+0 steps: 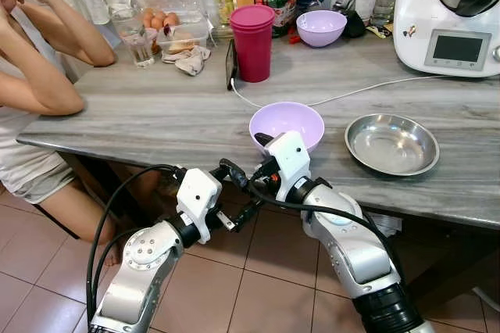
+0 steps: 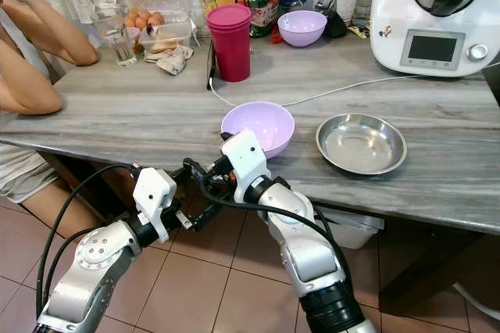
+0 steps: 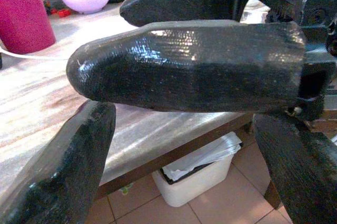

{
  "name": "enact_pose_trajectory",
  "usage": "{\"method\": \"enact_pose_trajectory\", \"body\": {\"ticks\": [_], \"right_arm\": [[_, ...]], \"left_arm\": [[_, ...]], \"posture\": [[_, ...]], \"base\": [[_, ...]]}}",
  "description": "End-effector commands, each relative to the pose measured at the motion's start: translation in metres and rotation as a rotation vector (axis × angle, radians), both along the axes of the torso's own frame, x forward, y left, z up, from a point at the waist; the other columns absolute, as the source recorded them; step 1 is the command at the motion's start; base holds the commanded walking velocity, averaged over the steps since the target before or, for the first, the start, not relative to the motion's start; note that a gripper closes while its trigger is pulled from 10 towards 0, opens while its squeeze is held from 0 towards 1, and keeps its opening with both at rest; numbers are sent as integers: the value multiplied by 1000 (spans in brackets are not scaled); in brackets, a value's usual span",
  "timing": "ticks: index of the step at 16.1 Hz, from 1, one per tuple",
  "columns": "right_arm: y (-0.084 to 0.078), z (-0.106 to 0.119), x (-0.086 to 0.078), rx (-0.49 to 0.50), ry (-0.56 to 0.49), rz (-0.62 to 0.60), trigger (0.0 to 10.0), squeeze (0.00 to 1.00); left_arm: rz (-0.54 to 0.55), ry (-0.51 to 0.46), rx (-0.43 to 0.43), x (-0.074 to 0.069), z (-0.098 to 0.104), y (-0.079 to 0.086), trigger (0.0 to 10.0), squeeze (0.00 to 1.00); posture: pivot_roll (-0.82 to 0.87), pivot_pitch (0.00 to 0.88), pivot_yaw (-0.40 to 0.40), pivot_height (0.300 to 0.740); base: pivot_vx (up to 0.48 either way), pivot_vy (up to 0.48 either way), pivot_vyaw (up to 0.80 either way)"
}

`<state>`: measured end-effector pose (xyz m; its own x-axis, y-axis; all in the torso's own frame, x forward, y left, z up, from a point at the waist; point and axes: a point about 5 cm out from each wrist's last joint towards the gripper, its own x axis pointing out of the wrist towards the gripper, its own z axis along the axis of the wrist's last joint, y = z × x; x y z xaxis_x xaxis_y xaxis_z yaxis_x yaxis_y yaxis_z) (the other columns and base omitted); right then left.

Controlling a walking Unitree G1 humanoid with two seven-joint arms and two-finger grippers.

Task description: Setting the table

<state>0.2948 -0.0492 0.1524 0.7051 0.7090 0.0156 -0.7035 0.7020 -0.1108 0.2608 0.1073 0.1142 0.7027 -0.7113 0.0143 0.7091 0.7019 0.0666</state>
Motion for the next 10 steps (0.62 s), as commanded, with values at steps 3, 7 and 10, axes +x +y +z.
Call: {"method": "enact_pose_trajectory", "body": {"ticks": [3,7,10], "right_arm": [[5,-7,-7,12,41,25,10000,1000],[-8,-16,-1,38,92,-49,10000,1000],[-22,-22,7,79,140,-118,10000,1000]], "left_arm": [[34,2,20,3,-2,5,10000,0],[25,6,20,2,-3,2,10000,0],[25,9,23,2,-3,3,10000,0]], "posture": [[-223,59,113,740],[-230,67,114,740],[-234,72,117,740]], "base": [[0,0,0],[0,0,0],[0,0,0]]}}
